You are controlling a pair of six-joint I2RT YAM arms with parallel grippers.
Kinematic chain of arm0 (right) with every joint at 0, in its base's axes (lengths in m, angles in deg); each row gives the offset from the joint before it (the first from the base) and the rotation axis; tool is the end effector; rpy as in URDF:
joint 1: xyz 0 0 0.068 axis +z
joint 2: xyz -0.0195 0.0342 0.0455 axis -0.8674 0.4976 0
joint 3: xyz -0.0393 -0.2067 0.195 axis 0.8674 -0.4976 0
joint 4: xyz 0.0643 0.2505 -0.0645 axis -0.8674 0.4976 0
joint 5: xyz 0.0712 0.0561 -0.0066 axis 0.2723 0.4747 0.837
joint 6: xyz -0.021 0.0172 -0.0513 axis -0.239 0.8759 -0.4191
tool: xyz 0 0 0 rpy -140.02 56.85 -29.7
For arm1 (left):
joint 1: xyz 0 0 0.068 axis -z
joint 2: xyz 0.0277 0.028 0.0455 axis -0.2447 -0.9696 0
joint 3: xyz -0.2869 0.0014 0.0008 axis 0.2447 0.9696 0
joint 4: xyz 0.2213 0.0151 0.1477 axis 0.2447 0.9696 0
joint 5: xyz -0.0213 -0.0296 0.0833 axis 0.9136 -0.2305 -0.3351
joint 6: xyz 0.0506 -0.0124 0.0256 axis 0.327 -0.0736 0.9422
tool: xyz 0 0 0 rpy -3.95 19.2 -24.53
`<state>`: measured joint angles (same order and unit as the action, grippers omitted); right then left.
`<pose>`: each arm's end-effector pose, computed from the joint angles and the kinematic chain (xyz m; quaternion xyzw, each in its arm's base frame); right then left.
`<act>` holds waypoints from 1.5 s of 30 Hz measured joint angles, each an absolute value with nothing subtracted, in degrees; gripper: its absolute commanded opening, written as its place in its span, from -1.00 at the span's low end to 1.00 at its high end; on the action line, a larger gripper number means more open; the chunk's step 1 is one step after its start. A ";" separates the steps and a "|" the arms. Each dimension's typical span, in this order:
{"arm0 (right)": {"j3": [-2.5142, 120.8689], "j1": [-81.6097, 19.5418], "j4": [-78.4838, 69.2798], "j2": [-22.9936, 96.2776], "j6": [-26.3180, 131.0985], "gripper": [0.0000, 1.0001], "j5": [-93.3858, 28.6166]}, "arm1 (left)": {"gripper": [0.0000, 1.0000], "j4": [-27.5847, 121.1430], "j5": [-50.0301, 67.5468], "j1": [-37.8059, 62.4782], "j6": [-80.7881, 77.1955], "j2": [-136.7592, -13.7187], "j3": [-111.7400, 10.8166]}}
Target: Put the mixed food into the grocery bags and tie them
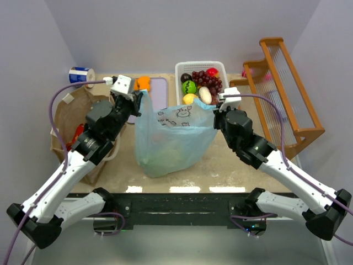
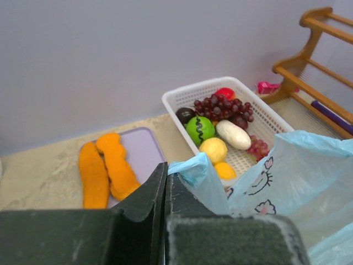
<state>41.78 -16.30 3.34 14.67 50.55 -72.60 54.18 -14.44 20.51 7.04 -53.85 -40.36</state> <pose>0.1854 0.1474 0.3909 -0.0726 0.7507 0.0618 0.6537 0.1787 -0.1106 0.4388 0.0977 0.6836 -0.1453 0.7086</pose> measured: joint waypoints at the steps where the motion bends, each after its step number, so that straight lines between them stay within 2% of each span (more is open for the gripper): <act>1: 40.43 -16.28 4.17 13.89 51.33 -0.75 -73.32 | -1.00 53.55 -12.48 19.57 6.69 -54.64 -39.98; 2: 39.53 -16.30 4.85 13.27 52.17 -0.40 -73.72 | -1.00 52.68 -10.11 18.52 6.21 -55.64 -39.74; 4: 39.09 -16.30 6.16 12.64 53.17 0.02 -74.00 | -1.00 51.45 -5.52 16.67 5.49 -57.44 -39.57; 5: 39.11 -16.30 6.49 12.44 53.21 0.33 -73.83 | -1.00 50.73 -1.87 15.00 4.85 -58.42 -39.55; 6: 39.18 -16.30 6.94 12.16 53.02 0.48 -73.32 | -1.00 50.29 0.70 13.63 4.50 -59.08 -39.46; 8: 39.77 -16.33 7.99 11.77 51.99 0.70 -71.36 | -1.00 49.55 5.64 10.96 4.11 -59.67 -39.26; 14: 52.27 -16.35 13.41 13.78 47.77 0.89 -59.05 | -1.00 47.23 23.20 3.42 2.67 -59.58 -39.22; 18: 62.96 -16.72 12.61 17.95 43.66 0.95 -46.83 | -1.00 45.77 35.70 -2.00 1.90 -59.62 -39.22; 22: 68.47 -20.61 8.71 23.85 40.19 0.93 -27.99 | -1.00 43.45 48.29 -6.79 1.29 -60.50 -39.22; 26: 70.65 -27.26 1.06 33.62 40.23 0.77 -6.22 | -1.00 40.06 58.93 -8.80 -0.52 -62.46 -39.22; 31: 75.88 -28.33 -1.86 45.27 41.72 0.73 9.40 | -1.00 37.44 66.91 -8.91 -2.12 -64.04 -39.22; 37: 78.00 -27.80 -8.66 49.38 47.77 0.65 20.46 | -1.00 35.50 71.32 -8.91 -2.75 -64.34 -38.54; 45: 79.64 -24.85 -15.39 50.52 53.41 0.29 24.20 | -1.00 34.71 73.38 -8.93 -3.10 -64.78 -38.26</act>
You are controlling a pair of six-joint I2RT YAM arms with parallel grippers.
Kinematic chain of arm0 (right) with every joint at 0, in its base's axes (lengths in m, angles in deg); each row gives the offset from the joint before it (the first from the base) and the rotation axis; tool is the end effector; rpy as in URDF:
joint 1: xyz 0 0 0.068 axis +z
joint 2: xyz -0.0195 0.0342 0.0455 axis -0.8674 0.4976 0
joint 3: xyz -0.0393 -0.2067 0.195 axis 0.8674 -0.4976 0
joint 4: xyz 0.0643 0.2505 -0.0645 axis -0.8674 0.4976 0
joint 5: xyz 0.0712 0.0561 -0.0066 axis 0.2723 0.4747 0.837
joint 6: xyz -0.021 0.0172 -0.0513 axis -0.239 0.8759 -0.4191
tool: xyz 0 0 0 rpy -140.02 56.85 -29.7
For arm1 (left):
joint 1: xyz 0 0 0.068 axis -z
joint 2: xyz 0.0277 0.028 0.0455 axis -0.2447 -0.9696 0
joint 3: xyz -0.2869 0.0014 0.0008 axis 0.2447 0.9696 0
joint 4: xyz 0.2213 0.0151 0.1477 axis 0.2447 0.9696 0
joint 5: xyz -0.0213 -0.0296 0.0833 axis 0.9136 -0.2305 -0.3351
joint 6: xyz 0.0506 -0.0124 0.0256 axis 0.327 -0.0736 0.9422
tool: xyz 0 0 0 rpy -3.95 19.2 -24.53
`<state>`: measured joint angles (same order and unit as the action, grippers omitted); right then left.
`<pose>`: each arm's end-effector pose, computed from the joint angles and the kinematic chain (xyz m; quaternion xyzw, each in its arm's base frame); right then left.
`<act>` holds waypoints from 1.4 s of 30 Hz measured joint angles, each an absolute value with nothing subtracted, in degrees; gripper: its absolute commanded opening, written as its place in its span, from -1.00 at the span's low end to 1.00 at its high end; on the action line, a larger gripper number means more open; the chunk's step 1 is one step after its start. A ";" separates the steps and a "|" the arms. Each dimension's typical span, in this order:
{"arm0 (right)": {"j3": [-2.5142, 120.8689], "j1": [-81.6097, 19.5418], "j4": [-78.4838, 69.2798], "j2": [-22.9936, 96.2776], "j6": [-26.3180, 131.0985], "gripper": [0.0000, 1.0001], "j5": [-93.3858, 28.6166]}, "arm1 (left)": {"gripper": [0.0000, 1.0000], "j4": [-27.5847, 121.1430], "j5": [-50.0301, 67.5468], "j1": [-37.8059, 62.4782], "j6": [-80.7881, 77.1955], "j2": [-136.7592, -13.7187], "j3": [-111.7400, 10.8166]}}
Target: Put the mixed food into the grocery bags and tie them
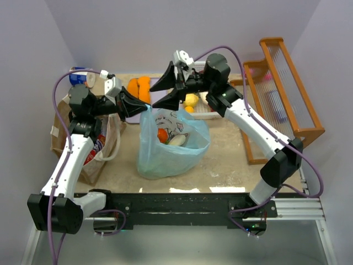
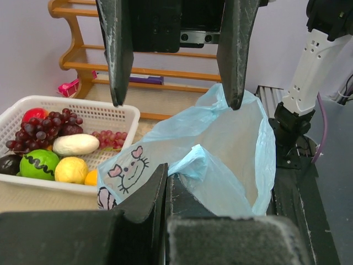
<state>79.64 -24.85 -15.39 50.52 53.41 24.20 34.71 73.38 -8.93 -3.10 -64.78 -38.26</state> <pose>0.2911 0.2524 0.4740 -0.5269 0.4239 0.5542 0.4854 0.2372 -0.0617 0.4176 0.4165 0.5505 -0.4766 0.5443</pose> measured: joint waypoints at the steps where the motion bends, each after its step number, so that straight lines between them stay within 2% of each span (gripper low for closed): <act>1: 80.25 -24.30 -14.93 50.98 53.19 0.24 24.09 | -1.00 34.69 73.40 -8.93 -3.12 -64.78 -38.21; 18: 83.90 -21.55 -4.55 55.31 47.86 -0.13 20.49 | -1.00 34.23 73.05 -8.97 -3.10 -64.54 -37.25; 24: 82.74 -21.53 -4.44 55.02 47.97 -0.53 19.50 | -1.00 34.27 71.98 -9.28 -3.06 -64.32 -36.71; 29: 81.32 -21.51 -4.77 54.34 47.88 -0.96 17.95 | -1.00 34.53 71.41 -9.32 -2.99 -64.08 -36.22; 32: 80.42 -21.46 -4.88 53.56 47.79 -1.00 17.45 | -1.00 34.77 71.65 -9.32 -2.95 -63.82 -35.92; 35: 79.94 -21.55 -5.34 52.77 47.90 -1.00 15.65 | -0.64 34.82 70.32 -9.54 -2.71 -63.67 -35.59; 38: 79.42 -21.44 -5.51 52.51 47.90 -1.00 13.47 | -0.53 35.67 68.44 -9.61 -1.77 -63.05 -35.59; 41: 78.72 -21.44 -5.56 52.00 47.93 -1.00 12.20 | -0.15 36.87 66.47 -9.61 -1.02 -62.46 -35.59; 42: 78.65 -21.44 -5.47 51.92 47.95 -1.00 11.92 | 0.10 37.11 65.99 -9.61 -0.85 -62.33 -35.61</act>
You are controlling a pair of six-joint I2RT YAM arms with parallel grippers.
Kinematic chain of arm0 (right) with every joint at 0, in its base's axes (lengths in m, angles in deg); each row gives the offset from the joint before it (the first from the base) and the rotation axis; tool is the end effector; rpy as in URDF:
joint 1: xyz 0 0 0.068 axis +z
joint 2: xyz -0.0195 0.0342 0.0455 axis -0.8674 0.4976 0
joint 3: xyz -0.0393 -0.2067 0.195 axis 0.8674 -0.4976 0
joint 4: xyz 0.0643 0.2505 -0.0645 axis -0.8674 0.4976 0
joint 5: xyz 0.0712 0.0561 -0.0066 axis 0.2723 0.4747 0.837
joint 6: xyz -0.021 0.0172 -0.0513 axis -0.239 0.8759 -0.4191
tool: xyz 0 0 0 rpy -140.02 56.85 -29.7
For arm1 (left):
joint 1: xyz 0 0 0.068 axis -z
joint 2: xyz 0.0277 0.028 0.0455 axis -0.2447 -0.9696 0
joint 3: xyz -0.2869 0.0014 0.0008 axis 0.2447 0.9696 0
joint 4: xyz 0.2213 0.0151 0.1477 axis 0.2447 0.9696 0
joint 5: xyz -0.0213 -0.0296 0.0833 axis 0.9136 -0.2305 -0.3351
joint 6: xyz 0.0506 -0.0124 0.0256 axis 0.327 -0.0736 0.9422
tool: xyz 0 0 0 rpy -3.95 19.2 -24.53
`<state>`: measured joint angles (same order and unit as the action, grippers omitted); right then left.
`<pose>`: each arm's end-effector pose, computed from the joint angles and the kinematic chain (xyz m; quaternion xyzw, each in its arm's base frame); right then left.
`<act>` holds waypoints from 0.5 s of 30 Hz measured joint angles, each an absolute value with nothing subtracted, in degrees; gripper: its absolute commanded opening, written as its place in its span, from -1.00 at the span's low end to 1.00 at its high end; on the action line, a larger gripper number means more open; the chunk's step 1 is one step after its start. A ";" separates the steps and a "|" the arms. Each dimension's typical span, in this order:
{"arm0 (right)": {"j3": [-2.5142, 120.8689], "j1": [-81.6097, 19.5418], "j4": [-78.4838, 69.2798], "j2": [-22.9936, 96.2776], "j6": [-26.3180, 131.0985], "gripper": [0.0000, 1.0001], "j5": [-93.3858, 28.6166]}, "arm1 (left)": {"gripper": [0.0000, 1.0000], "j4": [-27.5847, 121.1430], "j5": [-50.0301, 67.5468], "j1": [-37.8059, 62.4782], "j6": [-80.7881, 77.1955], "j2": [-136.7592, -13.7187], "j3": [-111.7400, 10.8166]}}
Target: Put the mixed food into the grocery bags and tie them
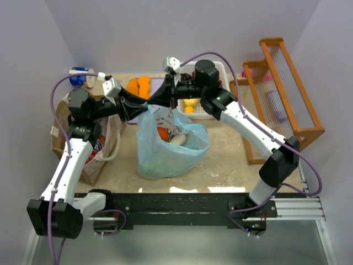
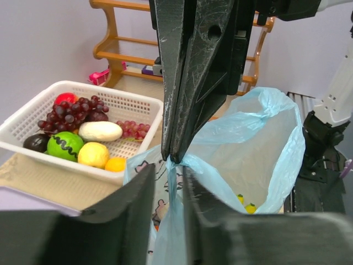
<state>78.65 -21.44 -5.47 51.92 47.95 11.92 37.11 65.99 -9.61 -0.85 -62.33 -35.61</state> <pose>0.2931 0.2772 0.4431 -0.4916 0.5134 0.5136 0.4805 0.2330 -0.0566 0.4082 0.3736 0.5802 -0.4397 0.5748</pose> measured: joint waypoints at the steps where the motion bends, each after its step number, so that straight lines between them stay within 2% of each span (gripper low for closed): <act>1: 78.65 -21.44 -5.56 51.81 47.95 -1.00 11.76 | 0.19 37.64 65.38 -9.61 -0.65 -62.16 -35.61; 3: 78.59 -21.44 -5.58 51.61 47.93 -1.00 11.22 | 0.39 38.47 64.29 -9.65 -0.02 -61.94 -35.74; 6: 77.71 -21.44 -5.60 50.61 47.93 -1.00 9.95 | 0.57 40.87 61.75 -9.87 0.46 -61.26 -35.81; 10: 76.97 -21.44 -5.86 49.23 47.93 -1.00 8.01 | 0.73 41.07 58.21 -10.20 -1.68 -58.66 -35.28; 11: 76.75 -21.44 -5.89 48.88 47.93 -1.00 7.37 | 0.85 39.65 57.60 -10.26 -3.17 -57.48 -34.34; 15: 76.60 -21.44 -6.06 47.70 47.93 -1.00 5.82 | 1.00 27.43 56.20 -10.33 -13.55 -53.24 -26.54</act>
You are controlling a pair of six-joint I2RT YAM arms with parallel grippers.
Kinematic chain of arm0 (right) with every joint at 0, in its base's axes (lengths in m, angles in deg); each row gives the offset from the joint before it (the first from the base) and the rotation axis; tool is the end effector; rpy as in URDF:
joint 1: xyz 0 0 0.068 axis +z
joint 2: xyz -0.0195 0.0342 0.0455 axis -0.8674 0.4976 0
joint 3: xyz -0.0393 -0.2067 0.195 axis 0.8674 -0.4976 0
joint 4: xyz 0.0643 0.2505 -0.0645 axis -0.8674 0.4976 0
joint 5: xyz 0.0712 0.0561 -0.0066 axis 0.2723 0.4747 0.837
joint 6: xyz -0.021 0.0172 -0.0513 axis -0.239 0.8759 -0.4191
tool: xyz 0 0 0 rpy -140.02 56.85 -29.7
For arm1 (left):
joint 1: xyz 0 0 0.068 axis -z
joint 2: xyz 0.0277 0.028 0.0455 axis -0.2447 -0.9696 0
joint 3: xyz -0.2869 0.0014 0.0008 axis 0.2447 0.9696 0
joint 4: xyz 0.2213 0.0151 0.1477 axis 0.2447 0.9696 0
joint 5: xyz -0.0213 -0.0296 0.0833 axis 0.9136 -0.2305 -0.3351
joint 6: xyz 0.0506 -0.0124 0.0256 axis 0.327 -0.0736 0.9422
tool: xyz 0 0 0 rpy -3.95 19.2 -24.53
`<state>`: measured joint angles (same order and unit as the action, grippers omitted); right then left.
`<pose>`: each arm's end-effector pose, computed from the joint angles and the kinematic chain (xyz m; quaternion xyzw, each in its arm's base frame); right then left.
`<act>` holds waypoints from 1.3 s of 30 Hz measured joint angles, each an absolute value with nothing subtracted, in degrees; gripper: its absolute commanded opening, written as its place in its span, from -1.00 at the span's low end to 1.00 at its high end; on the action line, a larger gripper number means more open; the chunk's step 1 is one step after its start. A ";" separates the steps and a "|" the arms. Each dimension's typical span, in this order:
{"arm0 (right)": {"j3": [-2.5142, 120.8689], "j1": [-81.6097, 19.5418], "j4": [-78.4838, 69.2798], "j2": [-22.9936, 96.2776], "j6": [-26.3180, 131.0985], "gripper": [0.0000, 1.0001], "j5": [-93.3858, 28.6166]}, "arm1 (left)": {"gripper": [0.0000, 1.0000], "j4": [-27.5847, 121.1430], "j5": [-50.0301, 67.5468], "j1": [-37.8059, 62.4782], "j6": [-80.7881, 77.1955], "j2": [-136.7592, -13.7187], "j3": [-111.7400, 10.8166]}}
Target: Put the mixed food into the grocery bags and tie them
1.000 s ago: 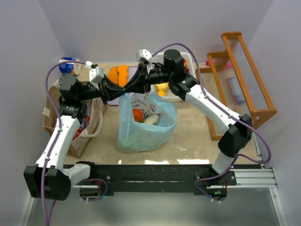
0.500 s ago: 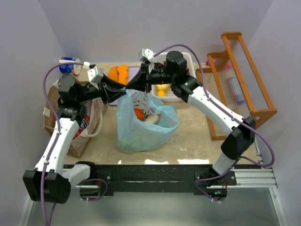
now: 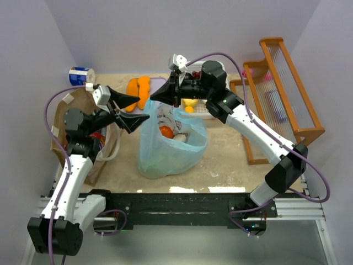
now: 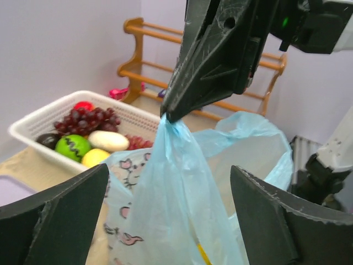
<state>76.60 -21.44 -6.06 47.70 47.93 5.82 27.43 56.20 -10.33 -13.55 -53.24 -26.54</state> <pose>0.2798 0.2628 0.4590 -0.4657 0.5218 0.4858 0.5242 0.1995 -0.0478 0.4017 0.2786 0.5860 -0.4385 0.6219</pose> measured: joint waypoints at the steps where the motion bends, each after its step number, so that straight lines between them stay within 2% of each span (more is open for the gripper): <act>1: 76.42 -21.44 -6.08 47.33 47.93 -1.00 5.56 | 1.00 23.23 56.05 -10.22 -16.78 -53.09 -24.09; 5: 76.03 -21.44 -6.15 46.34 47.93 -1.00 4.66 | 1.00 12.76 54.30 -8.38 -25.40 -55.75 -18.50; 17: 75.86 -21.20 -6.10 46.28 47.93 -1.00 4.05 | 0.99 7.74 45.82 -0.25 -26.38 -60.06 -18.91; 28: 75.88 -21.16 -6.26 46.21 48.23 -1.00 -0.65 | 0.70 9.55 46.71 1.80 -23.78 -60.69 -16.03; 31: 75.88 -21.16 -6.43 46.23 48.58 -1.00 -1.61 | 0.49 9.99 47.26 2.83 -23.52 -60.72 -14.74; 33: 75.88 -21.18 -6.52 46.21 48.84 -1.00 -1.79 | 0.18 10.43 47.43 3.33 -23.34 -60.74 -14.17; 34: 75.88 -21.16 -6.50 46.21 49.02 -1.00 -1.81 | -0.33 10.58 47.50 3.53 -23.30 -60.74 -13.97; 35: 75.88 -21.16 -6.50 46.23 49.21 -1.00 -1.81 | -0.57 10.91 47.63 3.60 -22.66 -60.74 -13.93; 36: 75.88 -21.16 -6.50 46.21 49.21 -1.00 -1.81 | -0.97 11.13 47.48 3.60 -22.53 -60.69 -13.93; 37: 75.88 -21.16 -6.43 46.23 49.19 -1.00 -1.79 | -1.00 11.52 47.13 3.60 -22.14 -60.67 -13.95; 38: 75.90 -21.16 -6.13 46.21 48.97 -0.89 -1.72 | -1.00 12.41 46.56 3.60 -21.53 -60.61 -14.08; 39: 75.92 -21.16 -5.82 46.23 48.78 -0.66 -1.74 | -1.00 13.03 46.34 3.60 -21.26 -60.58 -14.19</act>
<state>75.92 -21.16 -5.82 46.23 48.78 -1.74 13.03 46.34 3.60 -21.26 -60.58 -14.19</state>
